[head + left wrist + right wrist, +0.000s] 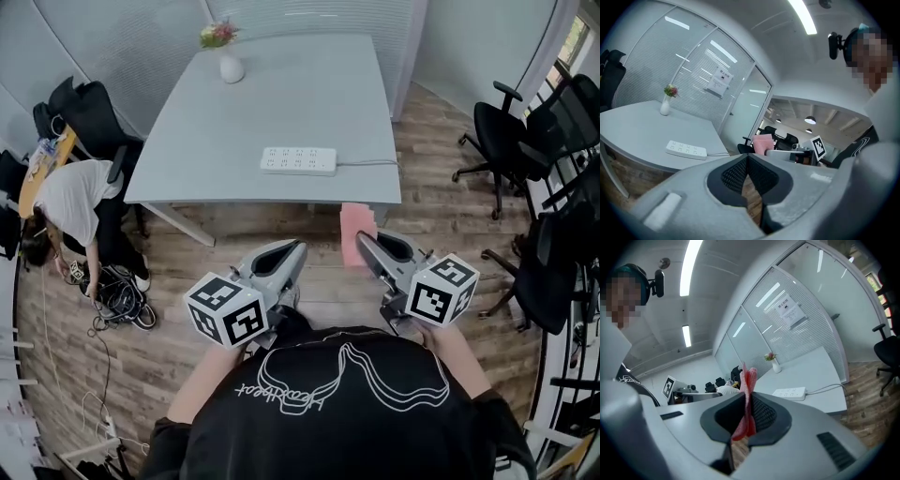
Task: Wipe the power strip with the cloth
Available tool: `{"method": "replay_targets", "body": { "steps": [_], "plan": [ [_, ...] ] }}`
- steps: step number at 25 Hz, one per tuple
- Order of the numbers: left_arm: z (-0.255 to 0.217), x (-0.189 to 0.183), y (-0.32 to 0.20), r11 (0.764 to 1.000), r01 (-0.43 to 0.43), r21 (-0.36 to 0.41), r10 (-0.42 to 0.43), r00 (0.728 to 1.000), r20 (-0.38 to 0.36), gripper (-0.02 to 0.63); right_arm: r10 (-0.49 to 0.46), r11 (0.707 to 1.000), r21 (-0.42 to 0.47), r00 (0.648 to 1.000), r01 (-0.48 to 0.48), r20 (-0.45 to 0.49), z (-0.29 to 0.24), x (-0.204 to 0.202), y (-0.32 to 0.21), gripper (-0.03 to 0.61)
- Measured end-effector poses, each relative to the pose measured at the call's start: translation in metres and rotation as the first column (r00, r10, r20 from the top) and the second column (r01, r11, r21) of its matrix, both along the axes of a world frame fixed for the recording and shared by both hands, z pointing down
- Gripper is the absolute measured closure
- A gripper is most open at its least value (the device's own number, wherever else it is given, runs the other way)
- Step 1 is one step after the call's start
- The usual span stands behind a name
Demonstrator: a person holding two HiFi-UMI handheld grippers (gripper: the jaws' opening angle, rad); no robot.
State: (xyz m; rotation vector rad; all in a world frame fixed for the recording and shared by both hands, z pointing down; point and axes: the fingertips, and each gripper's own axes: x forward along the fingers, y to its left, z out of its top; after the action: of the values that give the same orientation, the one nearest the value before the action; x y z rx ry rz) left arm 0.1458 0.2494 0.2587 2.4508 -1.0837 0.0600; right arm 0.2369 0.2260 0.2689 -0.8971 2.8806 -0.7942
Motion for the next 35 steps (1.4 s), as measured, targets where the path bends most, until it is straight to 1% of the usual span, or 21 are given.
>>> {"method": "replay_targets", "body": {
  "steps": [4,7,12,17,25,29,35],
  "plan": [
    [-0.005,-0.056,-0.051,1.0,-0.021,-0.015,0.02,1.0,-0.006,0.6,0.027,0.999,-0.031,1.0,-0.027,0.011,-0.005,-0.055,-0.05,0.546],
    [-0.004,-0.09,-0.092,0.998,-0.045,-0.032,0.045,0.999,-0.007,0.6,0.058,0.997,-0.047,0.998,-0.058,0.011,-0.008,-0.087,-0.09,0.546],
    [0.001,-0.131,-0.148,0.993,-0.097,-0.064,0.097,0.995,-0.003,0.601,0.112,0.99,-0.084,0.994,-0.112,0.001,-0.005,-0.123,-0.143,0.546],
    [0.011,-0.165,-0.196,0.987,-0.135,-0.087,0.134,0.991,-0.02,0.601,0.14,0.984,-0.105,0.99,-0.141,-0.016,0.002,-0.16,-0.188,0.546],
    [0.041,-0.208,-0.253,0.972,-0.18,-0.15,0.177,0.984,-0.035,0.601,0.166,0.974,-0.147,0.984,-0.174,-0.069,0.027,-0.208,-0.241,0.546],
    [0.06,-0.218,-0.275,0.965,-0.187,-0.184,0.181,0.982,-0.051,0.6,0.173,0.967,-0.172,0.98,-0.187,-0.094,0.045,-0.22,-0.26,0.546],
    [0.087,-0.23,-0.299,0.952,-0.193,-0.239,0.184,0.981,-0.061,0.601,0.153,0.962,-0.205,0.977,-0.182,-0.147,0.075,-0.243,-0.279,0.546]
  ]
}}
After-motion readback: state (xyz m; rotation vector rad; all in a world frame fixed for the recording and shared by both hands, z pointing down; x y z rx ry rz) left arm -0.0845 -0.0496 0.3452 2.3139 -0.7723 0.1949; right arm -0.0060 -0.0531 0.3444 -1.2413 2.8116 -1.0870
